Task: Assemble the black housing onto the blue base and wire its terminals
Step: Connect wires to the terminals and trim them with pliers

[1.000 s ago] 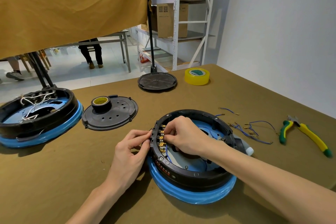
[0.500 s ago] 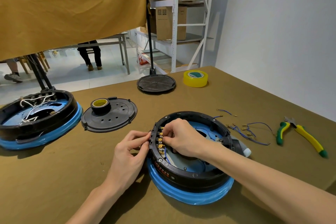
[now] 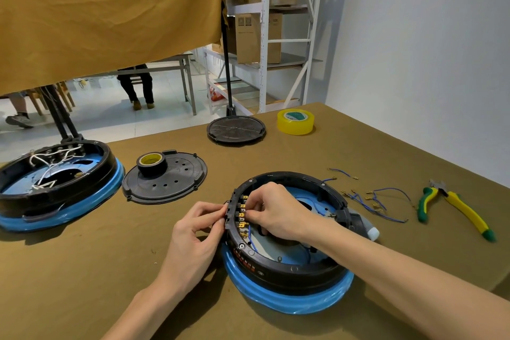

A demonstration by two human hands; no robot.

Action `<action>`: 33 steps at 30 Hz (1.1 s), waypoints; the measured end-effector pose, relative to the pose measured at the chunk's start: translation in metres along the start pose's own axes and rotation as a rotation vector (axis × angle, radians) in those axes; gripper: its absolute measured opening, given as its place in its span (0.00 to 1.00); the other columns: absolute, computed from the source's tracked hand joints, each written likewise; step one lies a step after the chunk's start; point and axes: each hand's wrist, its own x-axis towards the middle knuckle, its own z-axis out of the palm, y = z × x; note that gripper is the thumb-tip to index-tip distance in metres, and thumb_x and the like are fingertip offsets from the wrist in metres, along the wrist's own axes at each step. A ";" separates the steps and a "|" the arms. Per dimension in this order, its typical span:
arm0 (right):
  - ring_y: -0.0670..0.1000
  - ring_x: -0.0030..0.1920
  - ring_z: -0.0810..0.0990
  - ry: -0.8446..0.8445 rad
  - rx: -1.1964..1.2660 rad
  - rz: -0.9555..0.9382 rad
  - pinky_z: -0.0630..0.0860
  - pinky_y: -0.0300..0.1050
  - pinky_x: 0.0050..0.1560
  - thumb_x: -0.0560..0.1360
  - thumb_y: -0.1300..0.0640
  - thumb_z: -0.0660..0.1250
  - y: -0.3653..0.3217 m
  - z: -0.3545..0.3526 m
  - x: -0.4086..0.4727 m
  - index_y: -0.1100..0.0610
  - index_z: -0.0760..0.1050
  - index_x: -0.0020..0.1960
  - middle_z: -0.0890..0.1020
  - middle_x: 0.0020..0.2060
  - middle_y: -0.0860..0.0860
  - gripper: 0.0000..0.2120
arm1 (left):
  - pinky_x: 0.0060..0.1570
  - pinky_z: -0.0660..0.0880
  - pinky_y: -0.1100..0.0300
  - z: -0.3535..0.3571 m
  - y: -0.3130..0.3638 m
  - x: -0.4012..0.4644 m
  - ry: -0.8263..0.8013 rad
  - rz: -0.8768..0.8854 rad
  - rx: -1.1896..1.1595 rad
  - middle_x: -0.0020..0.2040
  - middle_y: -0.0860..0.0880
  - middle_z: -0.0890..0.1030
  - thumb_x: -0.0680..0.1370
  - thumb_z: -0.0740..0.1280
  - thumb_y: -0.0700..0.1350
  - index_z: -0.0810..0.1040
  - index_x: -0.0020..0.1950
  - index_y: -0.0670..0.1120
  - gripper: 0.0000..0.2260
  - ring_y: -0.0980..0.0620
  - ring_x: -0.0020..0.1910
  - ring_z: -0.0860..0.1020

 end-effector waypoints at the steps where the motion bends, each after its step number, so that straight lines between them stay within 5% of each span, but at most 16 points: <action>1: 0.41 0.27 0.79 -0.003 0.007 0.004 0.75 0.33 0.32 0.80 0.61 0.68 -0.001 0.000 0.000 0.60 0.84 0.49 0.85 0.36 0.53 0.06 | 0.52 0.78 0.69 0.001 0.000 0.000 0.012 -0.010 -0.006 0.53 0.62 0.81 0.80 0.68 0.37 0.83 0.59 0.54 0.13 0.60 0.58 0.79; 7: 0.39 0.31 0.79 0.181 0.019 0.013 0.75 0.34 0.35 0.77 0.56 0.73 0.004 0.002 -0.009 0.52 0.82 0.46 0.82 0.31 0.47 0.02 | 0.52 0.78 0.67 -0.001 0.000 0.001 0.056 0.006 0.076 0.55 0.64 0.83 0.81 0.69 0.39 0.83 0.61 0.54 0.13 0.61 0.57 0.81; 15: 0.40 0.35 0.80 0.028 -0.009 -0.002 0.73 0.30 0.36 0.75 0.51 0.76 0.004 -0.002 -0.011 0.51 0.88 0.49 0.85 0.35 0.45 0.05 | 0.51 0.79 0.68 -0.005 -0.002 0.001 0.118 0.037 0.124 0.51 0.62 0.84 0.77 0.74 0.39 0.87 0.52 0.54 0.10 0.59 0.55 0.82; 33: 0.35 0.32 0.77 -0.024 0.016 -0.070 0.72 0.29 0.34 0.79 0.59 0.72 0.004 0.006 -0.006 0.54 0.85 0.47 0.79 0.32 0.41 0.04 | 0.48 0.79 0.64 -0.005 0.000 0.000 0.079 0.019 0.062 0.45 0.58 0.85 0.76 0.73 0.39 0.86 0.52 0.56 0.11 0.55 0.49 0.83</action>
